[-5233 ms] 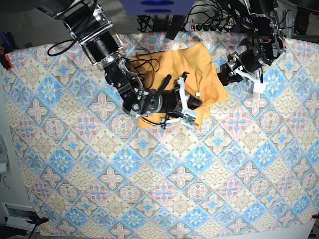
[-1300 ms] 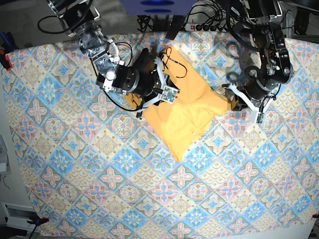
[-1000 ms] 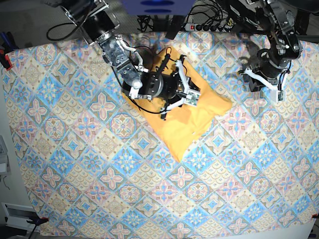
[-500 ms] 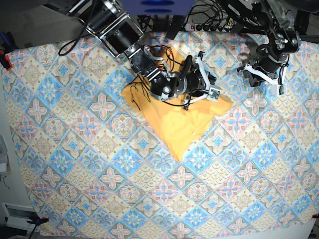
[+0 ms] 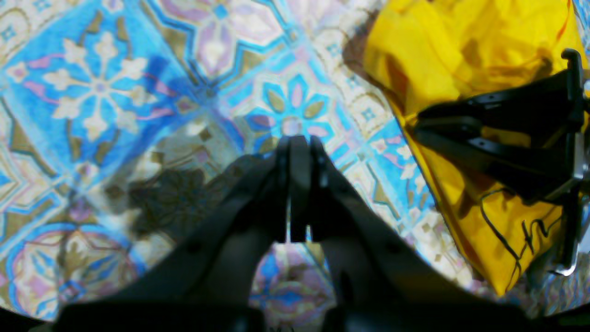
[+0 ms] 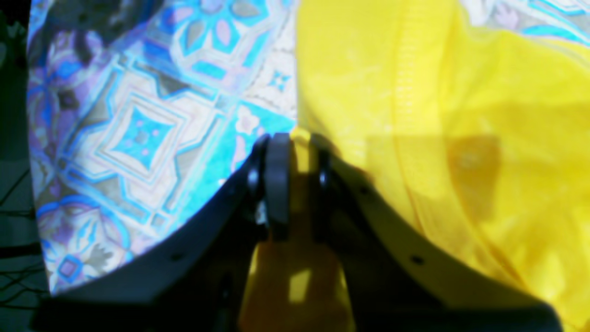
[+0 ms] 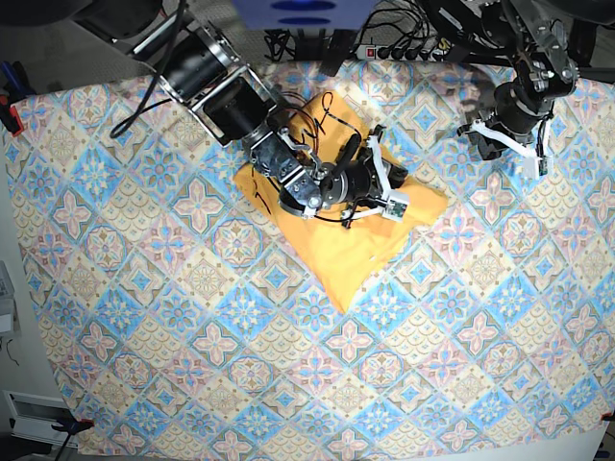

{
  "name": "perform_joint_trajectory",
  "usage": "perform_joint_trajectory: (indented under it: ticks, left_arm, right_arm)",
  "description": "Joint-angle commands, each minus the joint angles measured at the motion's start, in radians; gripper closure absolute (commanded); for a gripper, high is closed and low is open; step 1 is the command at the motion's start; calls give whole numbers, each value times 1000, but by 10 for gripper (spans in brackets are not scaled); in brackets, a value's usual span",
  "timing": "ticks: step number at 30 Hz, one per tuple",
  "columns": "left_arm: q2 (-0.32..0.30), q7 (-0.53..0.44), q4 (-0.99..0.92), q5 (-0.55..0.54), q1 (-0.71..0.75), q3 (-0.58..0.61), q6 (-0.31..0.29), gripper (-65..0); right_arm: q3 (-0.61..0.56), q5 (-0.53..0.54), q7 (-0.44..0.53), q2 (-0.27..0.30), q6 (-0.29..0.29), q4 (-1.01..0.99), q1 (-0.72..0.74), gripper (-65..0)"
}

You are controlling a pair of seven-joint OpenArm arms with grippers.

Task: Fold the T-shirt properly
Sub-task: 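Grasp the shirt bundle with both grippers and rotate it, then drag the folded shirt with the right gripper away from the left gripper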

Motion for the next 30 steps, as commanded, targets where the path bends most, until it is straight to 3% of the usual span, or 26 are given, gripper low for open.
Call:
perform_joint_trajectory:
  ticks: [1,10,17,21,30]
  left_arm:
    - [-7,-16,19,-12,-1,-6,-1,0]
    - [-7,-16,19,-12,-2,-9,-1,0]
    - [-10,-19,16,-11,-4,-6,-1,0]
    - [-9,-16,16,-6,-24,-3,-1,0]
    - [-7,-16,14,-3,-38,-3,-1,0]
  right_arm:
    - [5,9,21,-11,-3,-1,37,-74]
    - [209,8,45,60,-3,-45,98,-74]
    - [270,8,45,176,-3,-45,129,-74]
    - [312,9,36,190,-3,16,122,-74]
    - [353,9,-218,210,-3,496,-92,-74]
